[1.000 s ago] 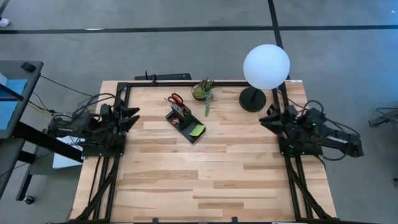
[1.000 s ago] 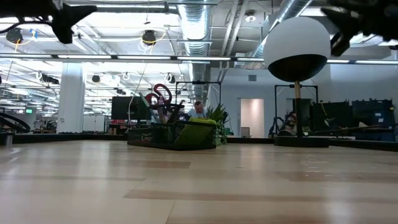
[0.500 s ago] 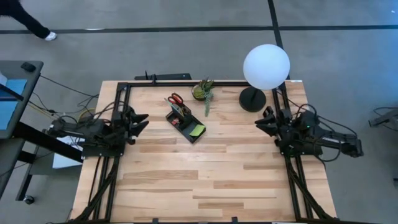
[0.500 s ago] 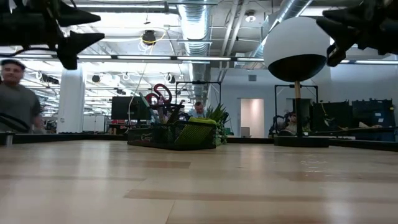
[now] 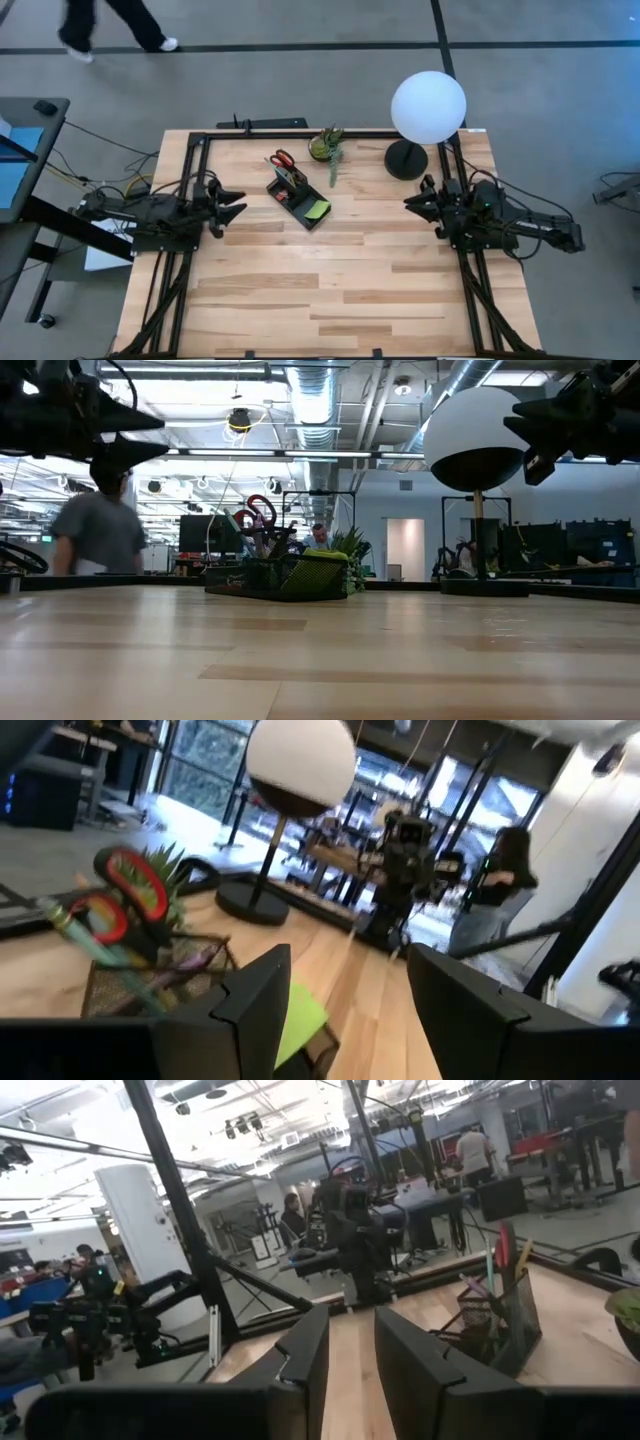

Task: Pick and place office supplies into organizer
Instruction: Return to Home Position

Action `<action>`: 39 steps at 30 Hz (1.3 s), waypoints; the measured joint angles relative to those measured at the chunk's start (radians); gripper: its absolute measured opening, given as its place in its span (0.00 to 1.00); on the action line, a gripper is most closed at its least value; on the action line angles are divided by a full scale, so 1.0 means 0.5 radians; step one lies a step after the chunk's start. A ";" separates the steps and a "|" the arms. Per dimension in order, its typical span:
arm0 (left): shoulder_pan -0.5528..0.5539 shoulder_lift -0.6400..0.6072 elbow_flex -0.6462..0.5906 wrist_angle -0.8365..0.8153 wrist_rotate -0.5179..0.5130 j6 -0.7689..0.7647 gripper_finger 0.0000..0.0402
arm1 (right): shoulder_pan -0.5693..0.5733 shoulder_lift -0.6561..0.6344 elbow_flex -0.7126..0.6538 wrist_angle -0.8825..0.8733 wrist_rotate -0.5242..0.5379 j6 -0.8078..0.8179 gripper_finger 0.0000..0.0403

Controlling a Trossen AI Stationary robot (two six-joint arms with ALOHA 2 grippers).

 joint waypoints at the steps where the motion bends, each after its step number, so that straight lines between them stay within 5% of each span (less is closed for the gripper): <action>1: 0.000 0.000 0.000 -0.041 0.002 -0.007 0.49 | 0.000 0.000 0.000 0.000 0.000 0.000 0.19; 39: 0.000 0.008 0.013 -0.109 0.019 0.089 0.49 | 0.000 0.000 0.000 -0.031 -0.001 0.001 0.19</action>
